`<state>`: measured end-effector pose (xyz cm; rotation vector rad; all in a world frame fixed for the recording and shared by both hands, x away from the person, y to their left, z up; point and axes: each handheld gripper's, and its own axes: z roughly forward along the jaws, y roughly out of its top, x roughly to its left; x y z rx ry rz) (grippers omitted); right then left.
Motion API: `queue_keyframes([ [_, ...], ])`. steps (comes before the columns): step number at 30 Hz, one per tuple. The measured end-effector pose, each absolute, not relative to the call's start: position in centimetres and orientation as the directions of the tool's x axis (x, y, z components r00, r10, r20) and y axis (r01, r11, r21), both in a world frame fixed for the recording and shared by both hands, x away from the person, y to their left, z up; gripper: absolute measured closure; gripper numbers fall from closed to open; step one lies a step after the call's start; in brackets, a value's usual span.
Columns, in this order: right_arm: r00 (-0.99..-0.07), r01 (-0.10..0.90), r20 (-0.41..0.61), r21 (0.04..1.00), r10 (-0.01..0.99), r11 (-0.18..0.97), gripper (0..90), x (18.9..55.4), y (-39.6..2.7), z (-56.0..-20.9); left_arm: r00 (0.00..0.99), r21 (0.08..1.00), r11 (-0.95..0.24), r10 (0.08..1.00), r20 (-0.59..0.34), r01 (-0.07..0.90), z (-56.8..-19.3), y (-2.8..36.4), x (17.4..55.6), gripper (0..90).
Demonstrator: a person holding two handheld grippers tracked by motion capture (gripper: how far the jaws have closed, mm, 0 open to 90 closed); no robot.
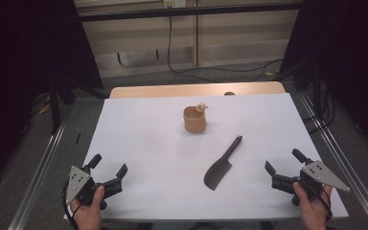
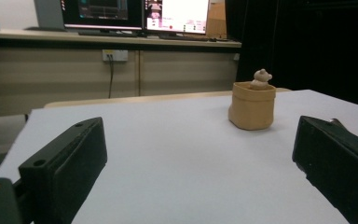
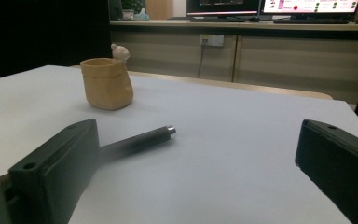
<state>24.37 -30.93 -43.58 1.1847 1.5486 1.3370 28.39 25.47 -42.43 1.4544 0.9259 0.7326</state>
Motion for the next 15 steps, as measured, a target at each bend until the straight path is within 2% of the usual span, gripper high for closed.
queue_keyframes([
  [4,-0.303,0.170,0.044,0.985,0.952,0.008,0.0,24.48,-30.83,-43.64,0.492,0.996,-0.021,0.870,-0.027,0.092,-42.25,25.17,28.26,3.1],
  [15,-0.365,0.174,0.042,0.984,0.930,0.024,0.1,24.87,-30.45,-43.79,0.483,0.993,-0.006,0.874,-0.050,0.114,-42.34,25.35,28.14,2.9],
])
